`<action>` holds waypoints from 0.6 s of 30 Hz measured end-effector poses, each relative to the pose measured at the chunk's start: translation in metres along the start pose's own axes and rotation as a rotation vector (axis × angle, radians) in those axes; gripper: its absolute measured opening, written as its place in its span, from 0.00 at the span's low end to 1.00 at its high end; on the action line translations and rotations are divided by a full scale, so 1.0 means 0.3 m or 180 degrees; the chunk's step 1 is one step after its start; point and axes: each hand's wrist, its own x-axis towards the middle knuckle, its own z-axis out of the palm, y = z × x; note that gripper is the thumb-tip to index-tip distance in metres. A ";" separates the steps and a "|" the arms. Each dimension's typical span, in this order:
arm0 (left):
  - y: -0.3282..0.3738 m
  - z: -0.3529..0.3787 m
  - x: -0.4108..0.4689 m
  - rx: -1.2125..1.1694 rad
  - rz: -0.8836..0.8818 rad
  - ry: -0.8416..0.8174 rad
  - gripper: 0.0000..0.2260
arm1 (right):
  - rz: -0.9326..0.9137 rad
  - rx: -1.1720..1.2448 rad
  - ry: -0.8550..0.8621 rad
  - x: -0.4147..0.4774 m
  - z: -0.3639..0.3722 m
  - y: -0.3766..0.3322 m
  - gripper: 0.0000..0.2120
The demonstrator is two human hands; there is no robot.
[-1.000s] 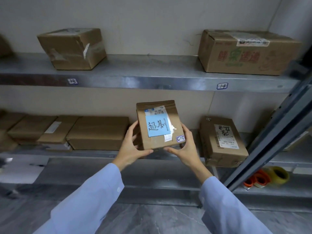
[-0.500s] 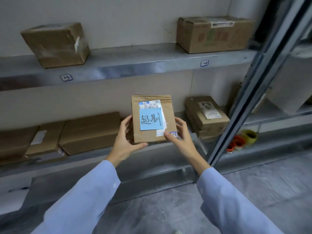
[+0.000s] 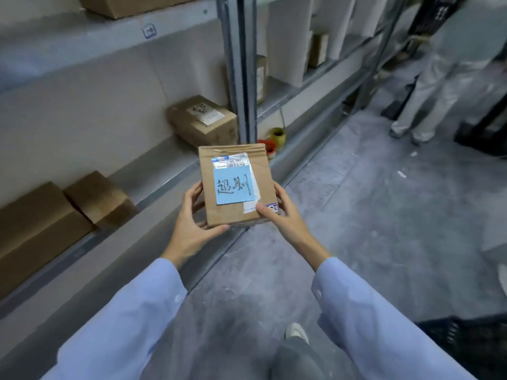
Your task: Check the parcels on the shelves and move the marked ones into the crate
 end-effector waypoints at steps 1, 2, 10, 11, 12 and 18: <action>0.002 0.056 -0.005 -0.0021 0.0035 -0.0135 0.46 | 0.0043 -0.0010 0.0142 -0.044 -0.053 0.019 0.28; 0.004 0.113 -0.011 -0.0049 0.0069 -0.0273 0.46 | 0.0093 -0.0004 0.0292 -0.090 -0.105 0.038 0.29; 0.049 0.606 -0.104 -0.0134 0.0199 -0.1363 0.47 | 0.0599 0.0156 0.1324 -0.474 -0.508 0.194 0.27; 0.065 0.673 -0.127 -0.0159 0.0195 -0.1487 0.46 | 0.0656 0.0221 0.1410 -0.527 -0.559 0.205 0.26; 0.079 0.741 -0.149 -0.0183 0.0210 -0.1609 0.45 | 0.0715 0.0256 0.1498 -0.577 -0.611 0.220 0.25; 0.158 1.148 -0.312 -0.0185 0.0138 -0.2196 0.45 | 0.1017 0.0396 0.1882 -0.896 -0.938 0.309 0.28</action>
